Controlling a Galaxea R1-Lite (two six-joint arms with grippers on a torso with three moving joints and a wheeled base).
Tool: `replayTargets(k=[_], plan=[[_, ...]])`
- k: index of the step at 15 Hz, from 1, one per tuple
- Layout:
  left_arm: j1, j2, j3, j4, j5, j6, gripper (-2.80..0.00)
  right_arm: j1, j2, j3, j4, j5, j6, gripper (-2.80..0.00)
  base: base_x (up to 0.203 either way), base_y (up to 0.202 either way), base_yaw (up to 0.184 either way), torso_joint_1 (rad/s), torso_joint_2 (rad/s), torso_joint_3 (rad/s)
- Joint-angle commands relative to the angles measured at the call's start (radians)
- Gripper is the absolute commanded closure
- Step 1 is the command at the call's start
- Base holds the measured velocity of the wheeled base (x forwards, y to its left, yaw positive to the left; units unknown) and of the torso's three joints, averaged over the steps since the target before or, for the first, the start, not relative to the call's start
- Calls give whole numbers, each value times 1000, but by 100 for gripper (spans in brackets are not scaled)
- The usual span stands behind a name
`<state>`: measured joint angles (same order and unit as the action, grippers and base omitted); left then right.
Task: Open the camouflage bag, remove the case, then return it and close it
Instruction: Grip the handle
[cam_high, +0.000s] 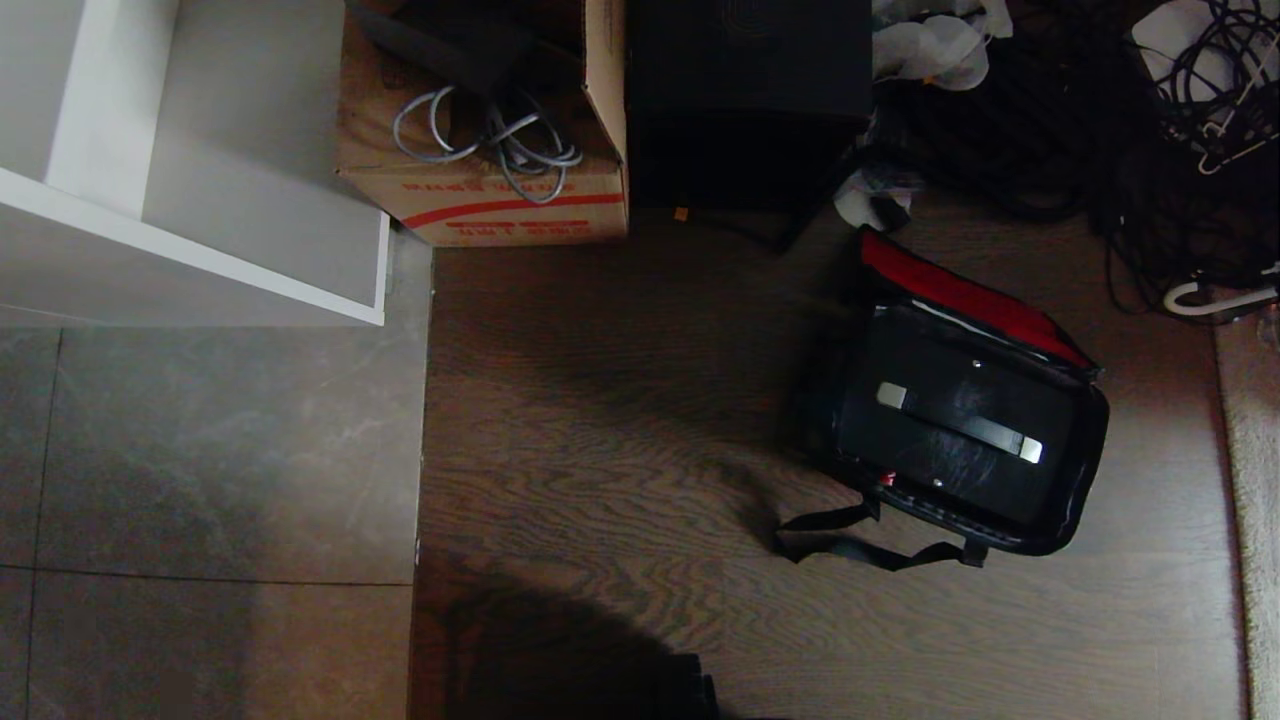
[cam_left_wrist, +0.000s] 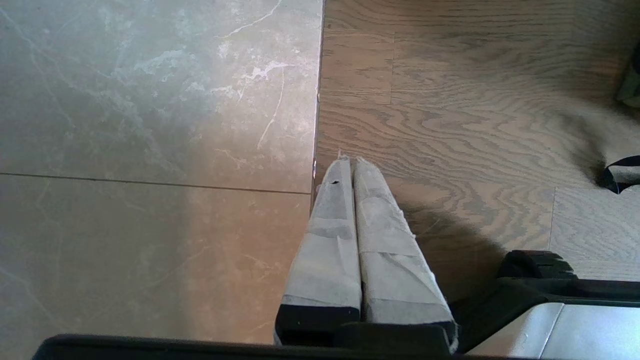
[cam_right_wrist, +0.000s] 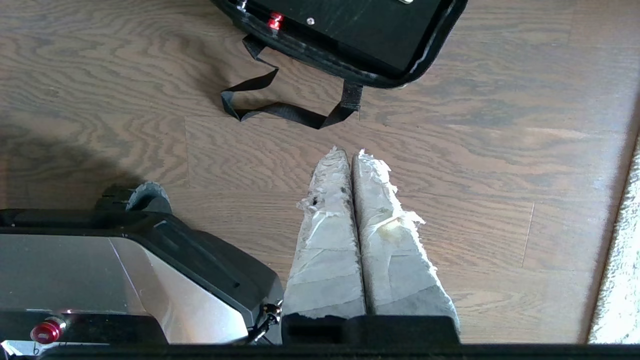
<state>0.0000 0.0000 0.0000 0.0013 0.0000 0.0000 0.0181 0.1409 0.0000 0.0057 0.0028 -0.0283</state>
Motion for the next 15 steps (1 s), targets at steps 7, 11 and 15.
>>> replayTargets(k=[7,11,15], plan=[[0,1,0,2,2,-6,0,0,3,2,0,0,-1,0,0,0,0,1,1,85],[0,2,0,2,1,-8,0,0,3,2,0,0,-1,0,0,0,0,2,1,196],[0,0,0,2,1,-8,0,0,3,2,0,0,-1,0,0,0,0,2,1,204]])
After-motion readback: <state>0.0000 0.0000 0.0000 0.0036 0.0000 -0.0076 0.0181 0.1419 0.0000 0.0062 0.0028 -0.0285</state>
